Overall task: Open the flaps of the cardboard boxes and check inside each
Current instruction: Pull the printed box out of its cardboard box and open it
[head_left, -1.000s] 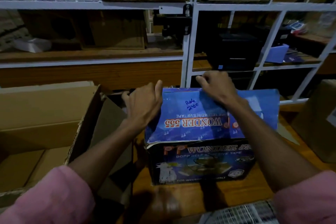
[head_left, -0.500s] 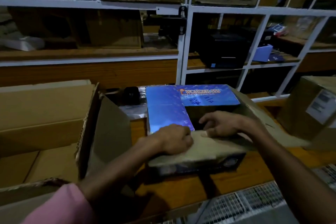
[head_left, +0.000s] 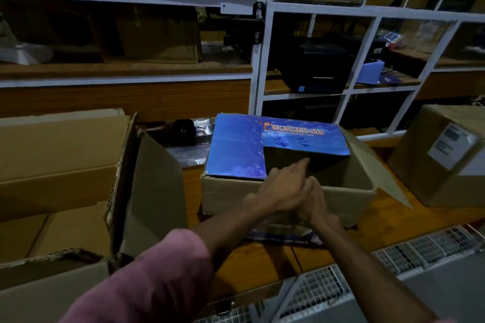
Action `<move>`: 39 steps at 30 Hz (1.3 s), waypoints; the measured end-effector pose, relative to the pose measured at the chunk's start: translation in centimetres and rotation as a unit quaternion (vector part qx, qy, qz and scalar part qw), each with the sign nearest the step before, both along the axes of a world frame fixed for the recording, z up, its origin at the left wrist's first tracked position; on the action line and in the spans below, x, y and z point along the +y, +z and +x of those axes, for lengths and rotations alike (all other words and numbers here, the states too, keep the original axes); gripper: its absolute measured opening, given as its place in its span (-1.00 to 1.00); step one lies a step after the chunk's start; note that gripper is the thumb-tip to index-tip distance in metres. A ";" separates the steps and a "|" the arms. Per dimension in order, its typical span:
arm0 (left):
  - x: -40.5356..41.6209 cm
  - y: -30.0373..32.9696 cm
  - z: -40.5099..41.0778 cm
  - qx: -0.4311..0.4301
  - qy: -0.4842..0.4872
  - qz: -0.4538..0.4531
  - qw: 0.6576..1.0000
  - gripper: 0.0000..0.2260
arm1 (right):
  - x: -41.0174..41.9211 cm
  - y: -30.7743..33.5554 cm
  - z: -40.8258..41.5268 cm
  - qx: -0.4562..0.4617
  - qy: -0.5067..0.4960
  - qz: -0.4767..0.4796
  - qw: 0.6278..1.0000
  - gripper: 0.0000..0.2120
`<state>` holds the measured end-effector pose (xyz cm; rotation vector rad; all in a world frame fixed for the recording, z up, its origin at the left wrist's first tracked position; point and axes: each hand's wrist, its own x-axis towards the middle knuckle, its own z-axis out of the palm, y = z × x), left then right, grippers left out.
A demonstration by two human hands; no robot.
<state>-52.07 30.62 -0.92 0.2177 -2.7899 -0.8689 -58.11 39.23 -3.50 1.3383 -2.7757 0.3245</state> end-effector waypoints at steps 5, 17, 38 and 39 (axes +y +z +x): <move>-2.1 -0.2 -2.9 -0.099 0.048 0.176 0.978 -0.37 | -0.4 -0.7 0.3 0.010 -0.005 -0.002 1.000 -0.77; -2.3 1.1 -3.6 -0.189 0.157 -0.251 0.936 -0.30 | -0.4 -0.7 -1.3 -0.006 0.006 0.015 1.000 -0.78; -6.8 -2.9 8.2 -0.137 0.346 0.017 0.928 -0.73 | 3.6 -1.2 -2.6 -0.019 0.108 0.005 0.994 -0.92; -6.2 -2.9 8.7 -0.133 0.347 0.020 0.928 -0.70 | 4.1 -1.2 -2.5 -0.018 0.110 0.010 0.994 -0.92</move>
